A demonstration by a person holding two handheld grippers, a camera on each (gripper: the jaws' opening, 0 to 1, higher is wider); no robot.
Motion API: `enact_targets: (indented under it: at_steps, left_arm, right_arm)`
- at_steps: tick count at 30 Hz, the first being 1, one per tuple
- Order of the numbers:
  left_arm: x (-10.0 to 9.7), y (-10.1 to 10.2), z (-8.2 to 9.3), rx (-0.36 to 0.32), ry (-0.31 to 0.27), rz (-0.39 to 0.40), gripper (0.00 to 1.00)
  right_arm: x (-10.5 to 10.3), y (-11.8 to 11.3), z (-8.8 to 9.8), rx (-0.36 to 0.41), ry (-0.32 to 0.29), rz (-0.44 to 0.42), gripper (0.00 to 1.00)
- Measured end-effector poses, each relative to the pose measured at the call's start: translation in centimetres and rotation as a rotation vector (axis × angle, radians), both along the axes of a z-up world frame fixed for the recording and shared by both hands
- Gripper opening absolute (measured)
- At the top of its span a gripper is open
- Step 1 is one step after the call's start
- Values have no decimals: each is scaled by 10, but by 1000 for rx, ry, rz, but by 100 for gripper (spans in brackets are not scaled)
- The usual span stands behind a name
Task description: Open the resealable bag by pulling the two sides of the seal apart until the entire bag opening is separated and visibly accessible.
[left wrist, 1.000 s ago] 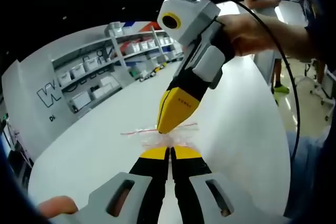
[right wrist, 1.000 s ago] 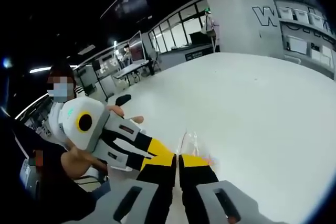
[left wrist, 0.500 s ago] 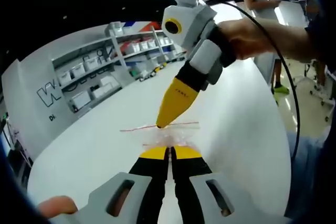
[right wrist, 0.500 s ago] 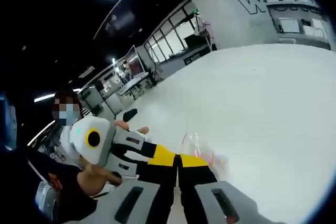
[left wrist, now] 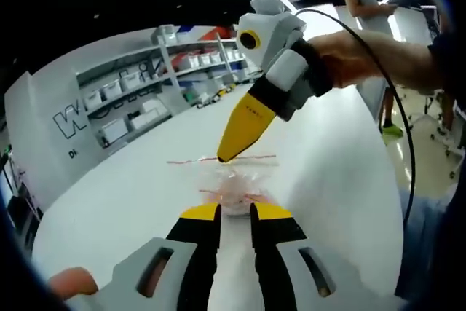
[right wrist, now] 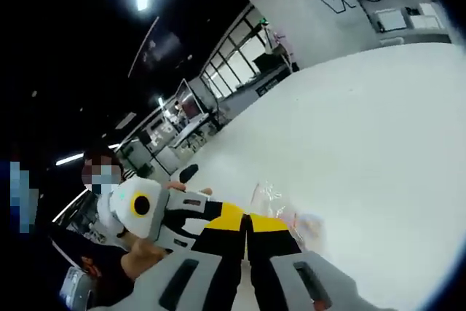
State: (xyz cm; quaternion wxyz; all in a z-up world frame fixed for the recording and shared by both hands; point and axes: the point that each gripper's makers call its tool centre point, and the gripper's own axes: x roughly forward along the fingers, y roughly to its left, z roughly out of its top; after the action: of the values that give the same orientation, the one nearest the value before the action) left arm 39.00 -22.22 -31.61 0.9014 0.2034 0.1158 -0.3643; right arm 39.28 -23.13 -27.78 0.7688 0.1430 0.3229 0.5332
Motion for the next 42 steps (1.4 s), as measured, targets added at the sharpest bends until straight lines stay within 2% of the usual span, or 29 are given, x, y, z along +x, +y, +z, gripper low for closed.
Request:
enact_targets:
  at_steps: [4, 7, 12, 20, 25, 42]
  left_arm:
    - [-4, 8, 0, -36, 24, 9, 19]
    - [-6, 14, 4, -93, 54, 16, 20]
    - [-6, 20, 11, -130, 62, 22, 22]
    - [-10, 18, 17, -173, 81, 12, 26]
    - [-15, 15, 21, -237, 121, -4, 29]
    - [-23, 18, 32, -394, 217, -2, 30]
  right_arm:
    - [0, 0, -1, 2, -1, -3, 0]
    - [2, 0, -2, 4, -1, -3, 0]
    - [-4, 2, -3, 6, -3, 2, 0]
    - [-5, 2, -2, 5, -12, 0, 0]
    - [-5, 2, -3, 9, -18, -2, 0]
    - [-12, 6, -7, 69, 21, -1, 0]
